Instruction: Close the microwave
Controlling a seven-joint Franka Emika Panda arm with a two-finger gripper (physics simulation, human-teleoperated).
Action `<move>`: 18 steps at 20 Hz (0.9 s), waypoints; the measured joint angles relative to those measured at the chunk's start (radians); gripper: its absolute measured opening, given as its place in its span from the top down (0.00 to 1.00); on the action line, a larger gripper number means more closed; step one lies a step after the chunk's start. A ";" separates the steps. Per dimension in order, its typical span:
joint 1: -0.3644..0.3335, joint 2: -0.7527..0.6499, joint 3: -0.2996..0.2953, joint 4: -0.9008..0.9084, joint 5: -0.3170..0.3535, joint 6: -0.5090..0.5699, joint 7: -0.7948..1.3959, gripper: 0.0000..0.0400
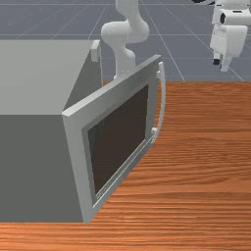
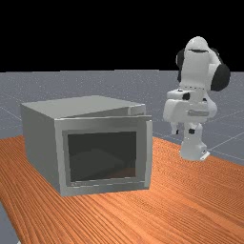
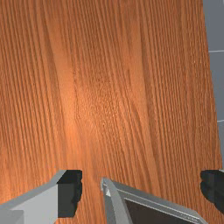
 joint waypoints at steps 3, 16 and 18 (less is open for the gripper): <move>-0.004 0.073 0.002 0.032 0.018 -0.036 -0.008 0.00; -0.172 -0.146 -0.162 -0.394 0.228 0.270 -1.007 0.00; -0.173 -0.166 -0.199 -0.418 0.252 0.274 -1.056 0.00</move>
